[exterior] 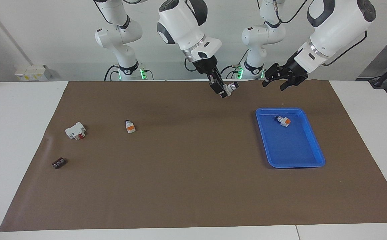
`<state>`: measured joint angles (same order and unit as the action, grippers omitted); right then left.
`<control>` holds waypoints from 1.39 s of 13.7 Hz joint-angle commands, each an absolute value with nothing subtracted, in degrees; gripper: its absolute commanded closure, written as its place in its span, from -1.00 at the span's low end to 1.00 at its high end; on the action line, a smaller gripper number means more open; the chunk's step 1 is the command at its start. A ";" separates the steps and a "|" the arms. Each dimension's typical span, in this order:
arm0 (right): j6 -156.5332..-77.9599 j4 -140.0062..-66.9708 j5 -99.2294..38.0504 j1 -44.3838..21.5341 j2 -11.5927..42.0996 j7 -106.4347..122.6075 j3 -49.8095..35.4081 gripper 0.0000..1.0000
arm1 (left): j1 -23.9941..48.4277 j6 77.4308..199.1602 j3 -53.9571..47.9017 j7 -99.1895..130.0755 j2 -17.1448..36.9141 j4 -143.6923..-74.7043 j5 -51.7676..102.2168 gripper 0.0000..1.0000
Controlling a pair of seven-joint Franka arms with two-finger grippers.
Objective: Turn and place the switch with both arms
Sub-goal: 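Carry the switch toward the tray while the left gripper reaches toward it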
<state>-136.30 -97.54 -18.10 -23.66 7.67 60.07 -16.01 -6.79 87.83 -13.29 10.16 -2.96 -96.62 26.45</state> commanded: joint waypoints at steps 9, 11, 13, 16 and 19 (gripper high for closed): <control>-136.49 -97.65 -16.61 -23.38 7.47 58.27 -16.44 1.00 | -8.00 89.37 -12.83 35.76 -5.10 -99.66 46.84 0.15; -136.58 -97.56 -16.61 -23.38 7.56 58.18 -16.44 1.00 | -7.82 91.83 -13.09 35.95 -6.06 -102.03 49.03 0.21; -136.58 -97.56 -16.70 -23.38 7.56 58.18 -16.44 1.00 | -6.34 95.34 -13.18 36.73 -7.03 -104.23 50.71 0.29; -136.58 -97.65 -16.61 -23.38 7.56 58.18 -16.52 1.00 | -4.84 98.00 -13.18 38.14 -7.73 -105.91 50.98 0.35; -136.58 -97.65 -16.61 -23.38 7.47 57.66 -16.44 1.00 | -3.96 98.70 -13.18 39.81 -7.73 -106.17 50.89 0.35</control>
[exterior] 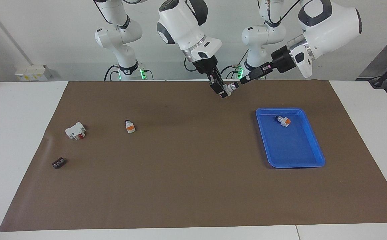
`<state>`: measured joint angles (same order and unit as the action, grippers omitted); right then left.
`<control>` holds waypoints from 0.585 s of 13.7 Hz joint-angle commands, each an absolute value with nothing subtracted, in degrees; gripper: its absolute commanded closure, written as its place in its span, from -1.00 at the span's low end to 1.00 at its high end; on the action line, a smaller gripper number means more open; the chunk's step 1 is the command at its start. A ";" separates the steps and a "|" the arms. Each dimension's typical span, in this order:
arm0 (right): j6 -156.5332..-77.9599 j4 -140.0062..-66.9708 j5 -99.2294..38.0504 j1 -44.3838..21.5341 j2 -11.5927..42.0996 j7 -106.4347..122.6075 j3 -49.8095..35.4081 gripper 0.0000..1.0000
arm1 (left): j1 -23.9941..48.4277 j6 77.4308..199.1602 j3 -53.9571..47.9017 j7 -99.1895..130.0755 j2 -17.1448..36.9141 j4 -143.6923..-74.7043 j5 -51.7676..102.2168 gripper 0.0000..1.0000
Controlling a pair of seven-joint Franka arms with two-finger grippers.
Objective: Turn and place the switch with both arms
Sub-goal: 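Close the left gripper on the switch held by the right gripper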
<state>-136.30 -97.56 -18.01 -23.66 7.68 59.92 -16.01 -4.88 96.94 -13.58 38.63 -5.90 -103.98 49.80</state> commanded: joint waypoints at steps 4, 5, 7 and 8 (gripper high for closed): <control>-136.58 -97.56 -16.61 -23.38 7.56 57.66 -16.44 1.00 | -2.64 101.86 -13.18 39.81 -8.61 -108.10 50.89 0.35; -136.58 -97.56 -16.61 -23.38 7.56 57.66 -16.44 1.00 | -2.38 101.95 -13.18 39.81 -8.61 -108.19 50.89 0.35; -136.67 -97.56 -16.61 -23.38 7.56 57.66 -16.52 1.00 | -1.93 102.65 -13.18 39.81 -8.61 -108.28 50.89 0.36; -136.67 -97.56 -16.61 -23.38 7.56 57.66 -16.44 1.00 | -1.76 102.74 -13.18 39.81 -8.61 -108.19 50.89 0.37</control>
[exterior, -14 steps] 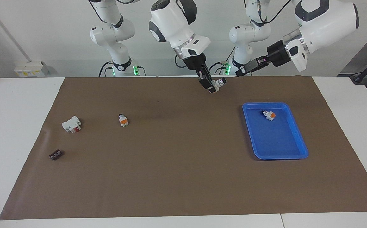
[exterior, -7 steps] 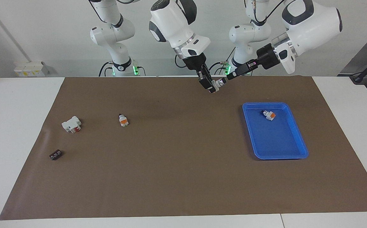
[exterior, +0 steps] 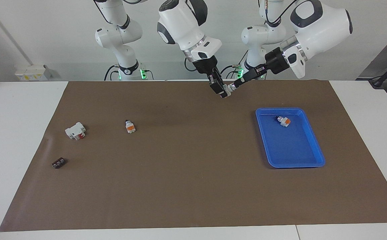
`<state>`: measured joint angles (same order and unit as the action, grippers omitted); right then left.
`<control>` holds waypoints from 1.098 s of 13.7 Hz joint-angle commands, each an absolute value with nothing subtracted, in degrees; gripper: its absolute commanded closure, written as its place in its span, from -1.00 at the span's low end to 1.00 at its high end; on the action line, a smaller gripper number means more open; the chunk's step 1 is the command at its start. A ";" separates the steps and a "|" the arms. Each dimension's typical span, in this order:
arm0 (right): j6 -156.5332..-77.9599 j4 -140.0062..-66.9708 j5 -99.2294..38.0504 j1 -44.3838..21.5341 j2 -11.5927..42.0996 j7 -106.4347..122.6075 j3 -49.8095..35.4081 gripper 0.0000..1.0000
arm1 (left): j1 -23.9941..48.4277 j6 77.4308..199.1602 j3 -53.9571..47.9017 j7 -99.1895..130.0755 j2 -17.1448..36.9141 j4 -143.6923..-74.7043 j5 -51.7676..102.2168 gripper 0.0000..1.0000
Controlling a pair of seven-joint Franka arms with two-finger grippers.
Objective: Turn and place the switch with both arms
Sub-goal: 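Close the left gripper on the switch held by the right gripper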
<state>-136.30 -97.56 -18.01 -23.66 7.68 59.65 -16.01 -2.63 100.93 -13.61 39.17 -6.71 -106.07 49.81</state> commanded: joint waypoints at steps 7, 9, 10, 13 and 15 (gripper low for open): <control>-137.46 -97.47 -16.52 -23.38 7.56 56.60 -16.44 1.00 | -0.62 105.02 -13.18 39.73 -8.70 -108.90 50.89 0.50; -137.55 -97.47 -16.52 -23.38 7.56 56.51 -16.52 1.00 | -0.35 105.99 -13.18 39.73 -8.70 -109.34 50.89 0.50; -137.55 -97.47 -16.52 -23.38 7.56 56.60 -16.44 1.00 | -0.35 106.00 -13.18 39.73 -8.70 -109.34 50.89 0.51; -137.55 -97.47 -16.52 -23.38 7.56 56.51 -16.52 1.00 | -0.35 106.00 -13.18 39.64 -8.70 -109.34 50.89 0.69; -137.46 -97.47 -16.52 -23.38 7.56 56.51 -16.52 1.00 | -0.35 106.17 -13.18 39.55 -8.70 -109.34 50.89 0.81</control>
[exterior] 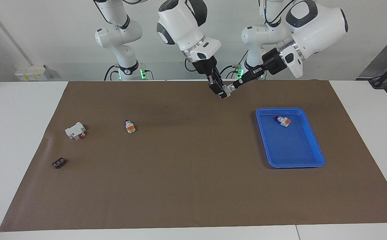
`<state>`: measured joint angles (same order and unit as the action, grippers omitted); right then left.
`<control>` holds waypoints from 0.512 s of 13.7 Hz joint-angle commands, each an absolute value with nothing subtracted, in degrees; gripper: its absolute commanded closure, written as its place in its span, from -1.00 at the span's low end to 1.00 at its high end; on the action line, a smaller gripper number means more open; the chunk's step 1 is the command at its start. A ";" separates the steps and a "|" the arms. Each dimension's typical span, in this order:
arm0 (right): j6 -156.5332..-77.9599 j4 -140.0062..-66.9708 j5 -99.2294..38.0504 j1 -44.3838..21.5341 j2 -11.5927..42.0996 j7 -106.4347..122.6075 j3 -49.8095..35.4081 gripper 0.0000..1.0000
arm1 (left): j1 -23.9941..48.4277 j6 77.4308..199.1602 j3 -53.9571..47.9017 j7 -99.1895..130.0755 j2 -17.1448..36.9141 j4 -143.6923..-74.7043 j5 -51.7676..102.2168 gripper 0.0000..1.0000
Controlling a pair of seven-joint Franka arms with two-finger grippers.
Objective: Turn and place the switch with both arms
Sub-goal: 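Close the left gripper on the switch held by the right gripper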
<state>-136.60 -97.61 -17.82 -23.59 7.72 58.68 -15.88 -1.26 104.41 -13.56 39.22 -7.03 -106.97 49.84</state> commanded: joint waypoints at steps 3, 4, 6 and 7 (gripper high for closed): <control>-137.55 -97.47 -16.52 -23.38 7.56 56.51 -16.52 1.00 | -0.09 107.31 -13.18 39.29 -8.70 -109.69 50.89 1.00; -137.55 -97.47 -16.52 -23.38 7.56 56.51 -16.44 1.00 | 0.00 107.40 -13.18 39.03 -8.70 -109.69 50.89 1.00; -137.55 -97.47 -16.52 -23.38 7.56 56.51 -16.52 1.00 | 0.09 107.93 -13.18 39.02 -8.70 -109.69 50.80 1.00; -137.55 -97.47 -16.52 -23.47 7.56 56.34 -16.44 1.00 | 0.44 108.10 -13.18 39.28 -8.70 -109.69 50.80 1.00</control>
<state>-136.67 -97.61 -17.80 -23.56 7.77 58.57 -15.78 -0.98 105.43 -13.54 39.20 -7.30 -107.40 49.87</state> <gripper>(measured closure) 0.581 0.890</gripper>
